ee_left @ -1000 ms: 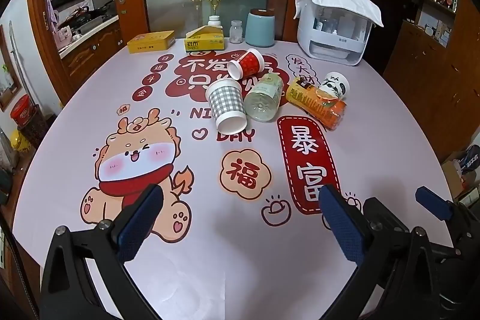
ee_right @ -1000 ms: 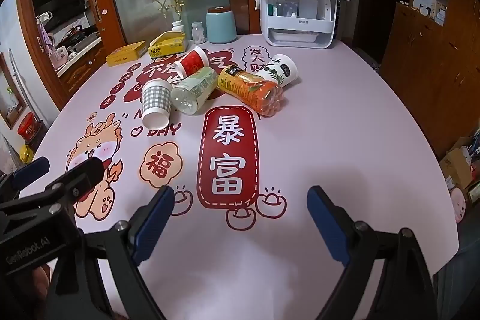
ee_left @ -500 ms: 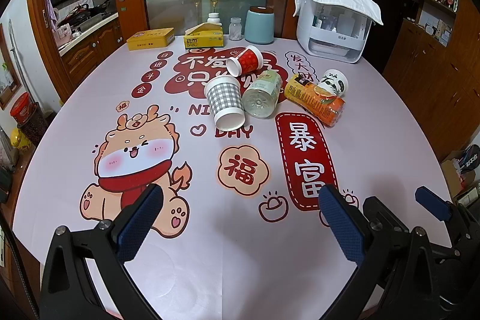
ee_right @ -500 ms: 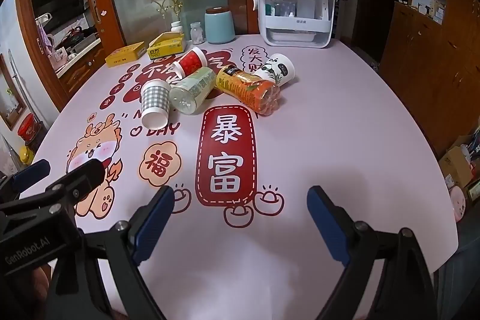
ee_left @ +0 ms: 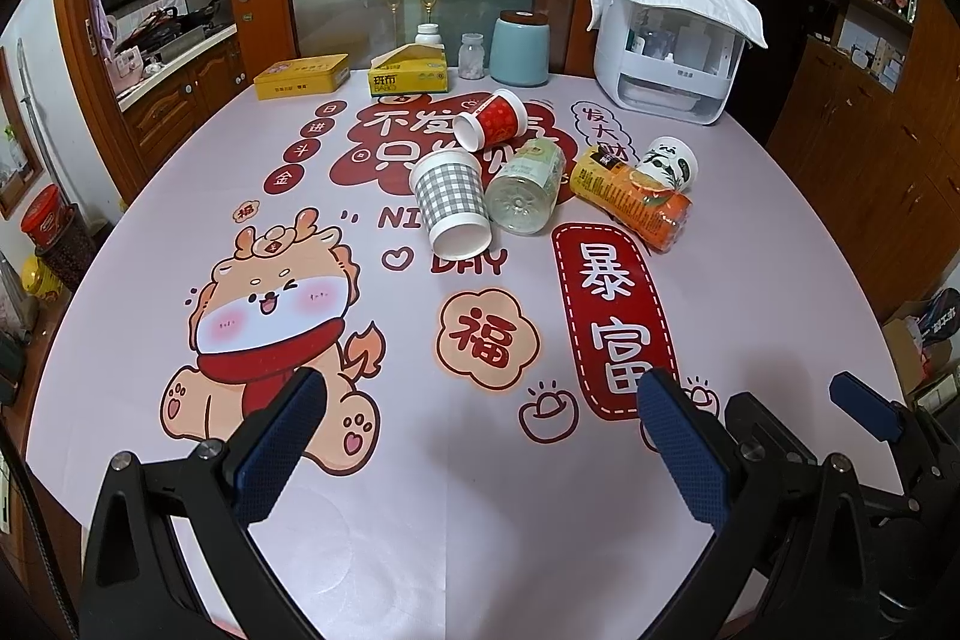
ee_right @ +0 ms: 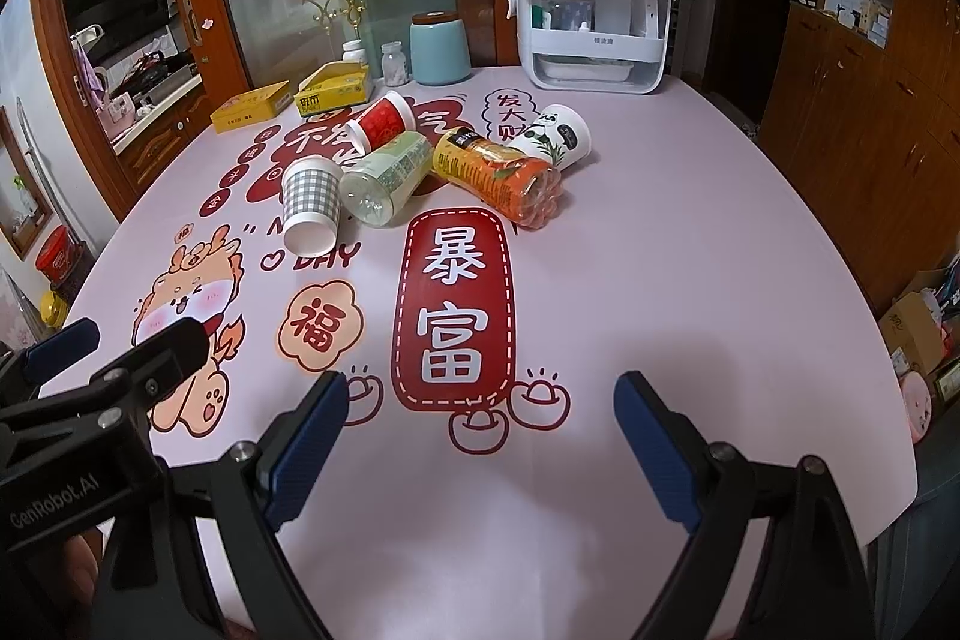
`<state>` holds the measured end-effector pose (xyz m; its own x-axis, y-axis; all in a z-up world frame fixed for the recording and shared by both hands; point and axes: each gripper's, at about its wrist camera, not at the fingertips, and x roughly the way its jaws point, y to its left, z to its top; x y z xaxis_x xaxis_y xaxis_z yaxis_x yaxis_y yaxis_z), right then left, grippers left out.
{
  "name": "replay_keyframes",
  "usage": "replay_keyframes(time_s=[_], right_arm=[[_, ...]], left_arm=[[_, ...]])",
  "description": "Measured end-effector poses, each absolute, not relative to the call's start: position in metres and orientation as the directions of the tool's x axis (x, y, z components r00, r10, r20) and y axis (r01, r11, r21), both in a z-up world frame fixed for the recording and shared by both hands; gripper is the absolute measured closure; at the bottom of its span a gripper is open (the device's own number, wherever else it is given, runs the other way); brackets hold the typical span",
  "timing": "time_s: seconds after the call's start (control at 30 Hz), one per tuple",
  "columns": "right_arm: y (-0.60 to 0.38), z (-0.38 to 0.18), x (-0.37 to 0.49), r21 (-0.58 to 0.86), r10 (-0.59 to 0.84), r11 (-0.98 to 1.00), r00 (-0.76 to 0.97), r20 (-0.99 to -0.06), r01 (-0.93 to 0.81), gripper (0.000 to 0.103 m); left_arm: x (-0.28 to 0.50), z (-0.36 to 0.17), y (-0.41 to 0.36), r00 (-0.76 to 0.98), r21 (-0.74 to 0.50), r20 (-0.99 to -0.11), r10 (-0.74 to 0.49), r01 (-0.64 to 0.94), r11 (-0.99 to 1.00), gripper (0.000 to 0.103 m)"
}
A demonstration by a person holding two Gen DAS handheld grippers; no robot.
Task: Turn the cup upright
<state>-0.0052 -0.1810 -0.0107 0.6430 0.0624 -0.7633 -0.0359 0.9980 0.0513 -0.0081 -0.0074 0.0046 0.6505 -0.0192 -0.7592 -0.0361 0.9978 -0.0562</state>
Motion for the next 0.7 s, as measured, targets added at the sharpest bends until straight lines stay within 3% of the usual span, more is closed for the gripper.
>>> replay_keyframes(time_s=[0.7], right_arm=[[-0.1802,-0.0137,-0.0017,0.052,0.056,0.998,0.645,-0.762,-0.025,0.013]], left_arm=[[-0.0061,0.0087,-0.0051,0.663,-0.058,-0.748,-0.016,-0.041,0.997,0.001]])
